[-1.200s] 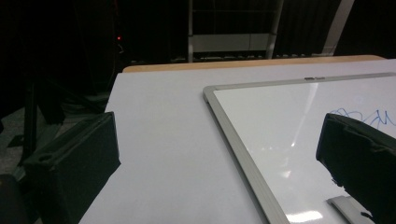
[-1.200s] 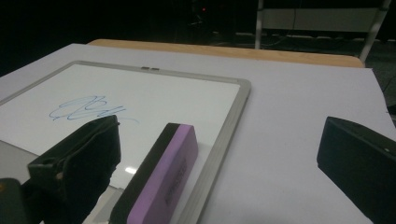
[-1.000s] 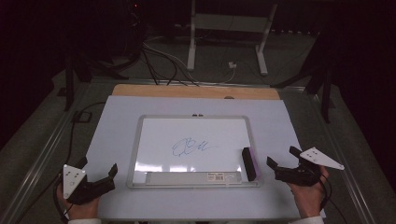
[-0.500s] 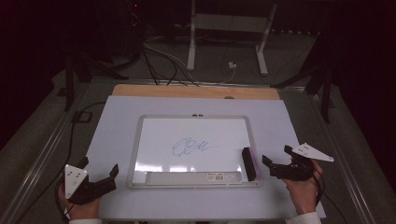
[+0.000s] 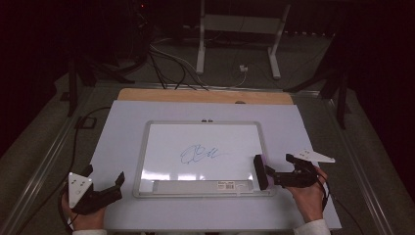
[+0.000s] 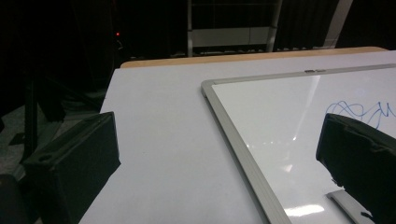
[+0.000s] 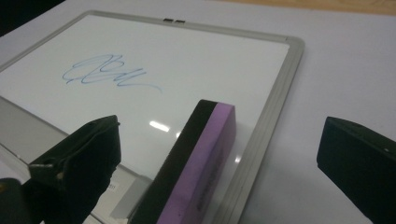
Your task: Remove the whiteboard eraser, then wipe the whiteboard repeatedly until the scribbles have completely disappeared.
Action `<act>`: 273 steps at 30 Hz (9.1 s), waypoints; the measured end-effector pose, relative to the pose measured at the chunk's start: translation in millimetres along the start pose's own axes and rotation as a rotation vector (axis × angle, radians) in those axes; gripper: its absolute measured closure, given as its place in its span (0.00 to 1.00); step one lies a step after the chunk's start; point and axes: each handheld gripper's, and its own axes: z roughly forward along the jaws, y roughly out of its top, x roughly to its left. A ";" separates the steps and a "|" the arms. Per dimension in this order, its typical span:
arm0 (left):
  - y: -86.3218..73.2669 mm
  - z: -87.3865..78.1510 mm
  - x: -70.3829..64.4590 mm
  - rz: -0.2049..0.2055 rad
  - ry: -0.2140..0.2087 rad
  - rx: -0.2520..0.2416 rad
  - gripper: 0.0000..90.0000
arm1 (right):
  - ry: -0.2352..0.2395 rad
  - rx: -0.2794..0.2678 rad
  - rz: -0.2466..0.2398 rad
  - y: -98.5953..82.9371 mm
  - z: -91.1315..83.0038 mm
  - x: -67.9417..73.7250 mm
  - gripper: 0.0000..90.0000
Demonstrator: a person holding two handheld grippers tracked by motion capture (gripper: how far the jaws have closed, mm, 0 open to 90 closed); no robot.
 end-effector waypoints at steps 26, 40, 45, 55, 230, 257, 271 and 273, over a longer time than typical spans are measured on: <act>-0.1 0.4 0.0 0.001 0.007 0.007 0.00 | 0.091 0.154 0.089 -9.7 10.7 -1.5 0.70; 0.1 0.4 -0.6 0.001 0.007 0.006 0.00 | 0.170 0.197 0.169 -13.9 25.9 1.7 0.57; -0.1 0.3 0.4 -0.003 0.008 0.005 0.00 | 0.169 0.218 0.192 -15.0 32.9 4.1 0.44; 0.0 0.4 0.1 -0.001 0.006 0.007 0.00 | 0.175 0.271 0.209 -17.8 41.6 6.9 0.37; -1.9 1.8 1.4 0.000 0.013 0.017 0.00 | 0.176 0.179 0.021 30.9 158.2 77.3 0.45; -1.9 1.6 1.4 0.001 0.013 0.018 0.00 | 0.194 0.196 -0.008 28.9 158.2 95.8 0.46; -1.9 1.2 2.6 0.002 0.014 0.018 0.00 | 0.022 0.177 0.121 36.2 155.2 63.2 0.46; -1.9 1.6 2.2 0.001 0.014 0.018 0.00 | 0.013 0.175 0.110 36.1 155.2 65.2 0.46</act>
